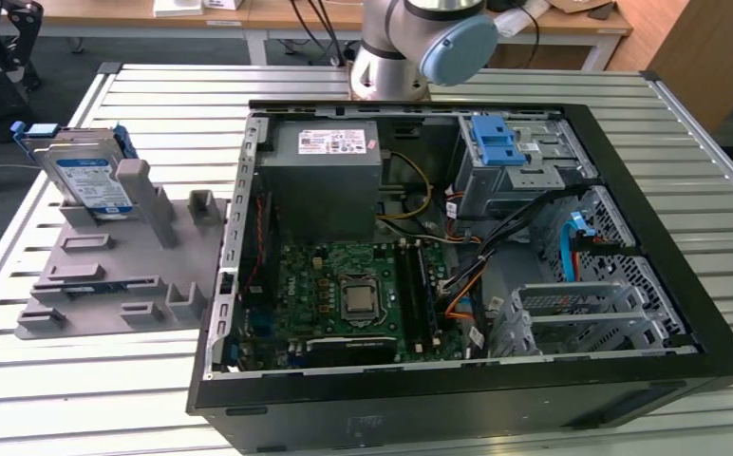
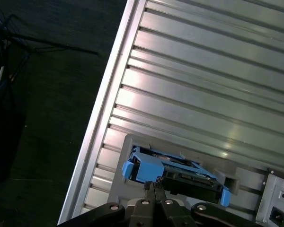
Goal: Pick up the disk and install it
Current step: 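Pick up the disk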
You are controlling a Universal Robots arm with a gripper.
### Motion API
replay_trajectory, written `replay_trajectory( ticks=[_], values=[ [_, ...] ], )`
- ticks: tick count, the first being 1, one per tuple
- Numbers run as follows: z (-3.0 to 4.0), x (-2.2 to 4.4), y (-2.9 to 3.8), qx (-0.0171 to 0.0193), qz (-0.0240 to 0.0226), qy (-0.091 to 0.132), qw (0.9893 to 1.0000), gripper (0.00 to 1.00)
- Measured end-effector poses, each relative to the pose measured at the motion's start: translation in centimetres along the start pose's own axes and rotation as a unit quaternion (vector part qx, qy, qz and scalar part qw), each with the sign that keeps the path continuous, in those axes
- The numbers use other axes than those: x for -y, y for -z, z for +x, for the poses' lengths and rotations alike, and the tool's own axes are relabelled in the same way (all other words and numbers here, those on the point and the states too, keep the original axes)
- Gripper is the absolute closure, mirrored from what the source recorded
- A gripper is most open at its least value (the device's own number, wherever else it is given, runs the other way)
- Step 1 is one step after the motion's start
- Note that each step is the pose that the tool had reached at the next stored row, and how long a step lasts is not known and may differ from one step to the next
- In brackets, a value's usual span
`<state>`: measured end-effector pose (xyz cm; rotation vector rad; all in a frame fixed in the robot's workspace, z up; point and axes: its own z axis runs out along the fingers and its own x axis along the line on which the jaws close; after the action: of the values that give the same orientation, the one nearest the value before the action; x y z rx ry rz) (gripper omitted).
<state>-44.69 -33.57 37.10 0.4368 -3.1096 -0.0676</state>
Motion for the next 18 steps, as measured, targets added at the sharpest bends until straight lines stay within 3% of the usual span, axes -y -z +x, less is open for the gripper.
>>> replay_trajectory(
  ticks=[18],
  values=[
    [0.00,0.00,0.00,-0.0015,-0.0002,0.036,0.9994,0.89]
  ],
)
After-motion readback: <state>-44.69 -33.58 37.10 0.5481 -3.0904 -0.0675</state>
